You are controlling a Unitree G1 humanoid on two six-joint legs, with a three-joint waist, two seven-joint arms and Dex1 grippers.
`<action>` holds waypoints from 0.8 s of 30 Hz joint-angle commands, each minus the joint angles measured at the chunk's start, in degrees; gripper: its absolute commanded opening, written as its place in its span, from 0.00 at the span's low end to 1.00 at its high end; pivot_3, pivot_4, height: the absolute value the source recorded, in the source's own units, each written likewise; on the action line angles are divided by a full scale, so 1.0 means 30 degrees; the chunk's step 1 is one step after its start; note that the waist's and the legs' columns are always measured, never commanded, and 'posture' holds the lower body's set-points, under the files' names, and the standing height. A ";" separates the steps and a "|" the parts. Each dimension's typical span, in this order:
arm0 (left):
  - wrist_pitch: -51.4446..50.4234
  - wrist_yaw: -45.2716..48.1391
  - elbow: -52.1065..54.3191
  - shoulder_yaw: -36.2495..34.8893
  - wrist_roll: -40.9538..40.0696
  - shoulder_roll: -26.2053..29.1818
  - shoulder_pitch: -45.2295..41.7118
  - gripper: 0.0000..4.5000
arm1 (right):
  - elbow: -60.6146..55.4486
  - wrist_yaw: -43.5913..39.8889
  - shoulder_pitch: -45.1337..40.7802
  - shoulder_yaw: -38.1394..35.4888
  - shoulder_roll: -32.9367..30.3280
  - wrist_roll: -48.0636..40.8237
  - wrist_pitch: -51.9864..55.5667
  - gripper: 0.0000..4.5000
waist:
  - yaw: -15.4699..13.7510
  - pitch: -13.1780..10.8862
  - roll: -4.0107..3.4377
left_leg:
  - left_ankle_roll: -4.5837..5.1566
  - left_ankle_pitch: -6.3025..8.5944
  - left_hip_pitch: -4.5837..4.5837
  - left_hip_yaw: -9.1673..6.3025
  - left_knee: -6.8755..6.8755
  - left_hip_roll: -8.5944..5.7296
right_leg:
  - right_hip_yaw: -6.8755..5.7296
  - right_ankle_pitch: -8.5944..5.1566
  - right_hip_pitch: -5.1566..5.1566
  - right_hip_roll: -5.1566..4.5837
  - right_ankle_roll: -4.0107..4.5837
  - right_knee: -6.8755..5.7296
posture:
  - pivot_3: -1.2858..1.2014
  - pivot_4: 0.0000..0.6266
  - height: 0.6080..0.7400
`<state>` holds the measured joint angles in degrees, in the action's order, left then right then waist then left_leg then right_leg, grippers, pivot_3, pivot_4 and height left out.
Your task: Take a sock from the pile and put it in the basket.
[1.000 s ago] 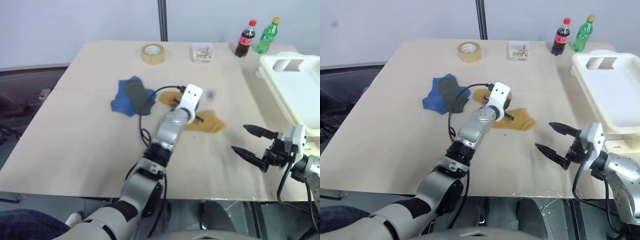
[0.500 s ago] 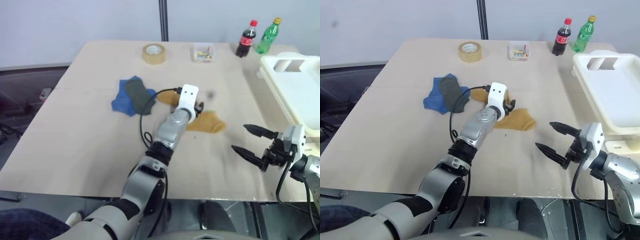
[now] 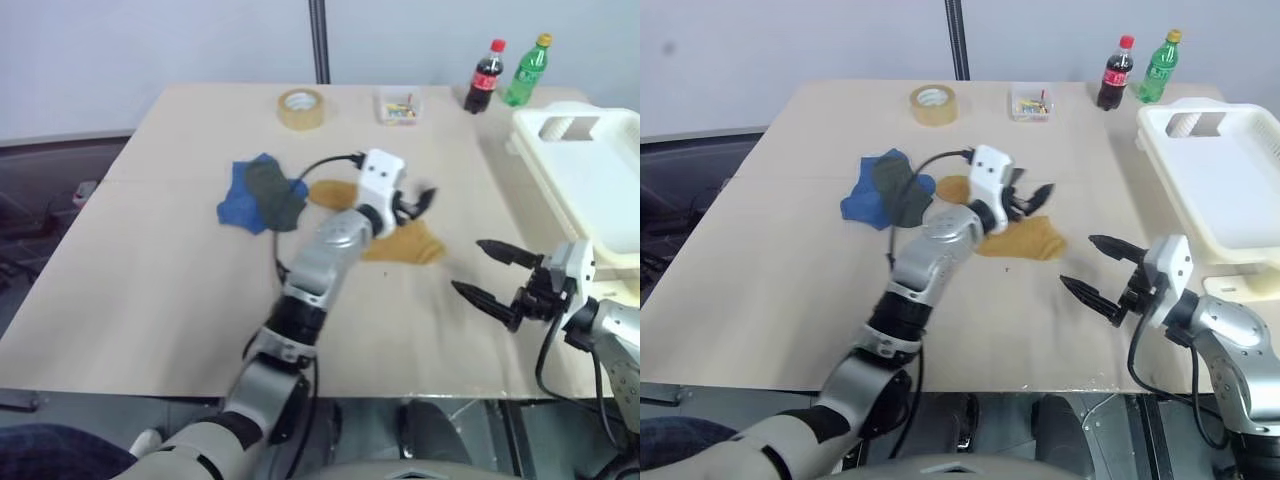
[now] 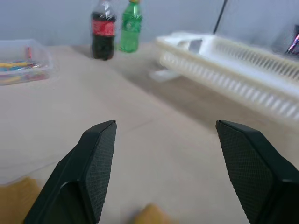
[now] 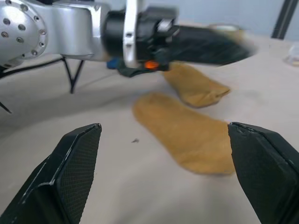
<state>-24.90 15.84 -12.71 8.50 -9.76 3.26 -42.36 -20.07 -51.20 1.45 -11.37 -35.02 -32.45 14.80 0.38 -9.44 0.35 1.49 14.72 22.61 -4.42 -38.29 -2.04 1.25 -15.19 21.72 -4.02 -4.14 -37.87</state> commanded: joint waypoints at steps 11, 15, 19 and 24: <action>0.5610 0.2421 -1.0201 -0.1961 0.1744 0.4058 -0.2610 0.80 | 0.3714 0.5622 -0.8187 0.3758 0.3067 0.3596 0.3426 1.00 | 0.0025 -0.0015 0.0024 | -0.0085 -0.0051 0.0120 -0.0007 0.0000 -0.0066 | -0.0002 0.0001 0.0129 -0.0028 0.0002 0.0008 | 0.52 0.24 0.99; 0.6689 0.2305 -1.3202 -0.2852 0.1599 0.4291 -0.4091 0.80 | 0.6528 0.7443 -1.1492 0.4865 0.4352 0.4637 0.6731 1.00 | 0.0120 -0.0019 0.0028 | -0.0086 -0.0053 0.0132 0.0003 -0.0001 -0.0090 | 0.0008 0.0003 0.0168 -0.0028 0.0004 -0.0028 | 0.52 0.24 0.99; 0.6796 0.3120 -1.3861 -0.3209 0.1447 0.4263 -0.4350 0.80 | 1.0553 0.9067 -1.4414 0.4488 0.6695 0.4762 0.8690 1.00 | 0.0204 -0.0004 0.0030 | -0.0108 -0.0070 0.0340 0.0004 -0.0009 -0.0090 | 0.0018 0.0007 0.0410 -0.0027 0.0010 -0.0078 | 0.52 0.24 0.99; 0.6443 0.3479 -1.2447 -0.3139 0.1509 0.3992 -0.3225 0.80 | 1.3442 0.9856 -1.5922 0.3635 0.8378 0.4449 0.9223 1.00 | 0.0272 -0.0005 0.0029 | -0.0115 -0.0074 0.0441 0.0047 0.0005 -0.0113 | 0.0052 0.0009 0.0546 -0.0050 0.0012 -0.0083 | 0.52 0.24 0.99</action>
<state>-5.63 25.51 -52.39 -0.63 -5.14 15.35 -52.76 20.08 -22.38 -44.84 1.48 -10.06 -18.34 42.32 1.20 -9.45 0.44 1.14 14.50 23.94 -4.27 -38.27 -2.35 1.41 -15.17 23.37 -4.18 -4.11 -38.12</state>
